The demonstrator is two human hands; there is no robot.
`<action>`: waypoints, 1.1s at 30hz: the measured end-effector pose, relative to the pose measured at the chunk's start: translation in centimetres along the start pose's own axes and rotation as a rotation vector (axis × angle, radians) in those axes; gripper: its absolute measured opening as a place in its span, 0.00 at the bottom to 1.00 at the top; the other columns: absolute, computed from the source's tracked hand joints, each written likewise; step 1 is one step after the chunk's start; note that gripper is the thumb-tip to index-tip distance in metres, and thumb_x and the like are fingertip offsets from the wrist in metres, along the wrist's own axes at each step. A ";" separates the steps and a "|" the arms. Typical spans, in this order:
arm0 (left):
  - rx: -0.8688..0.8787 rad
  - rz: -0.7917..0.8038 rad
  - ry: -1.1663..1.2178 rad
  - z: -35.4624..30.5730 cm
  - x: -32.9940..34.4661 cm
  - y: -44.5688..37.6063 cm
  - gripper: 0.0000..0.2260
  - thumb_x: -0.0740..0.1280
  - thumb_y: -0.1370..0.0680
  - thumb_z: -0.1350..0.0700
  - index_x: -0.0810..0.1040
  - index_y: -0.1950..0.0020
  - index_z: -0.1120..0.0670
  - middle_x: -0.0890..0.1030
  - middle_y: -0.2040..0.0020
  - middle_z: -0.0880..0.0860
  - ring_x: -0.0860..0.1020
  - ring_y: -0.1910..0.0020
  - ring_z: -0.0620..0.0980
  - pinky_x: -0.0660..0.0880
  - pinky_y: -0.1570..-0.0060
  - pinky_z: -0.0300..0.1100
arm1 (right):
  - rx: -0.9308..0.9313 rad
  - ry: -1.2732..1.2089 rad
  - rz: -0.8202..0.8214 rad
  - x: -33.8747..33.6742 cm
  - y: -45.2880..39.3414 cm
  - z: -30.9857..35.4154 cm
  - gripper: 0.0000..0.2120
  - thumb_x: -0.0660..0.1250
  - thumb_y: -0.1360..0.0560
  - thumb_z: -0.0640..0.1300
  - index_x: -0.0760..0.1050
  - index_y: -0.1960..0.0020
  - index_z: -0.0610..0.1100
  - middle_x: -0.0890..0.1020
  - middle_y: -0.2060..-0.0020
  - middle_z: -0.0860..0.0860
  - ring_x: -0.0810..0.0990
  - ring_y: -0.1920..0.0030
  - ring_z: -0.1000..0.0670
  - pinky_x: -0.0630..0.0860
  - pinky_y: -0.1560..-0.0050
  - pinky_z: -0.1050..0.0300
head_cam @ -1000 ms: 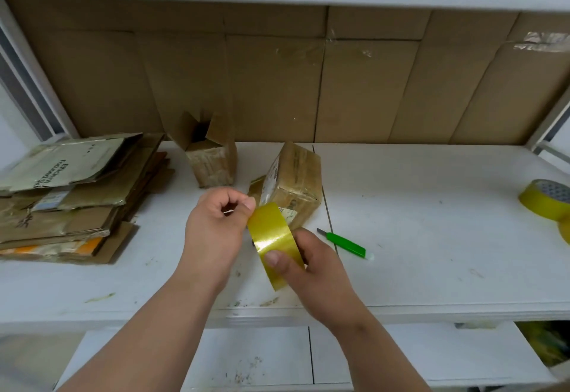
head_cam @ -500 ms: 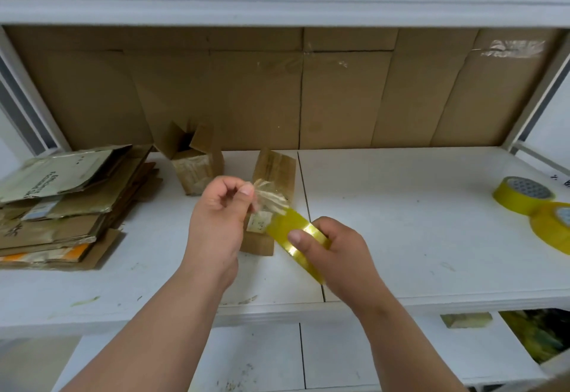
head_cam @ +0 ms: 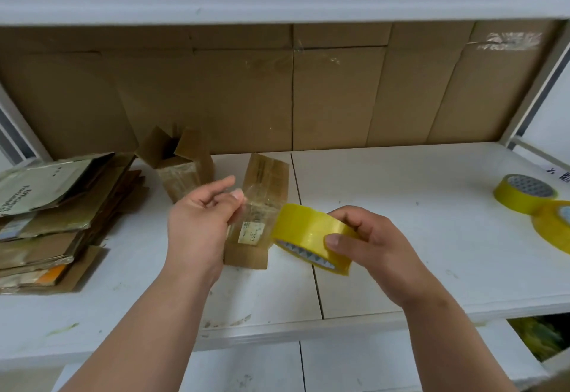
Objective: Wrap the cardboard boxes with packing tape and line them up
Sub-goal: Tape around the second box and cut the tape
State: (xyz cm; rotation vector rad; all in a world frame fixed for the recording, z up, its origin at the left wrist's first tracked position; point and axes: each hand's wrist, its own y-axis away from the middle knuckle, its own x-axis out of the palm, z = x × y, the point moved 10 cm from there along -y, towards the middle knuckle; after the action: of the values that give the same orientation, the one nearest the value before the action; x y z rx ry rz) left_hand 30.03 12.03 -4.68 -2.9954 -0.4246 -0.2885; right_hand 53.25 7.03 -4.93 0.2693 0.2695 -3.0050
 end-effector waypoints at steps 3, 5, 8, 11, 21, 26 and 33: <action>-0.014 -0.002 -0.074 -0.4 0.2 -1.3 0.07 0.69 0.24 0.66 0.83 0.51 0.55 0.83 0.67 0.49 0.80 0.66 0.44 0.78 0.61 0.39 | -0.006 0.030 0.010 -0.2 -1.1 0.6 0.13 0.70 0.37 0.56 0.81 0.55 0.52 0.80 0.63 0.49 0.78 0.61 0.51 0.73 0.60 0.56; 0.013 0.007 -0.113 -0.9 0.5 -2.3 0.06 0.69 0.24 0.66 0.82 0.54 0.54 0.82 0.68 0.48 0.79 0.67 0.44 0.77 0.63 0.39 | -0.014 0.046 0.016 -0.4 -2.0 0.9 0.15 0.70 0.38 0.58 0.81 0.55 0.52 0.79 0.63 0.50 0.77 0.60 0.50 0.72 0.59 0.55; 0.091 0.025 -0.207 -1.7 0.8 -3.4 0.04 0.74 0.26 0.60 0.82 0.57 0.52 0.83 0.67 0.48 0.79 0.65 0.46 0.77 0.65 0.39 | -0.020 0.058 0.020 -0.4 -3.1 1.2 0.16 0.70 0.38 0.59 0.81 0.55 0.51 0.80 0.61 0.48 0.78 0.59 0.49 0.72 0.58 0.54; 0.162 -0.047 -0.283 -2.0 0.0 -4.3 0.07 0.76 0.28 0.59 0.81 0.61 0.49 0.82 0.68 0.46 0.78 0.67 0.46 0.77 0.62 0.45 | -0.042 0.077 0.051 -0.1 -4.0 1.3 0.16 0.70 0.37 0.59 0.82 0.54 0.50 0.81 0.59 0.44 0.79 0.59 0.48 0.74 0.58 0.54; 0.230 -0.290 -0.363 -2.7 -1.4 -4.5 0.04 0.73 0.25 0.58 0.81 0.57 0.49 0.83 0.62 0.52 0.81 0.61 0.55 0.81 0.53 0.57 | -0.019 0.108 0.105 -3.6 -7.0 0.2 0.20 0.69 0.37 0.65 0.81 0.60 0.48 0.81 0.67 0.49 0.79 0.65 0.51 0.73 0.65 0.59; 0.202 -0.370 -0.378 -2.0 -1.7 -3.1 0.02 0.73 0.24 0.58 0.83 0.53 0.53 0.84 0.60 0.50 0.82 0.58 0.50 0.81 0.51 0.56 | 0.040 0.103 0.144 -4.6 -8.3 -1.5 0.20 0.68 0.35 0.64 0.82 0.60 0.46 0.81 0.66 0.46 0.80 0.64 0.49 0.73 0.62 0.57; 0.149 -0.458 -0.400 -0.7 -2.2 -2.0 0.06 0.74 0.26 0.57 0.81 0.60 0.48 0.83 0.66 0.44 0.80 0.65 0.41 0.78 0.56 0.45 | 0.108 0.124 0.184 -4.5 -10.0 -3.1 0.14 0.69 0.30 0.56 0.82 0.61 0.45 0.82 0.66 0.46 0.81 0.64 0.50 0.74 0.60 0.56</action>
State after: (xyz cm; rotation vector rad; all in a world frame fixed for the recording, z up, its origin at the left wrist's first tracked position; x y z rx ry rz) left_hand 27.26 13.29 -4.24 -2.7650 -1.1168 0.3076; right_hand 56.89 17.78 -5.49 0.4641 0.0870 -2.8288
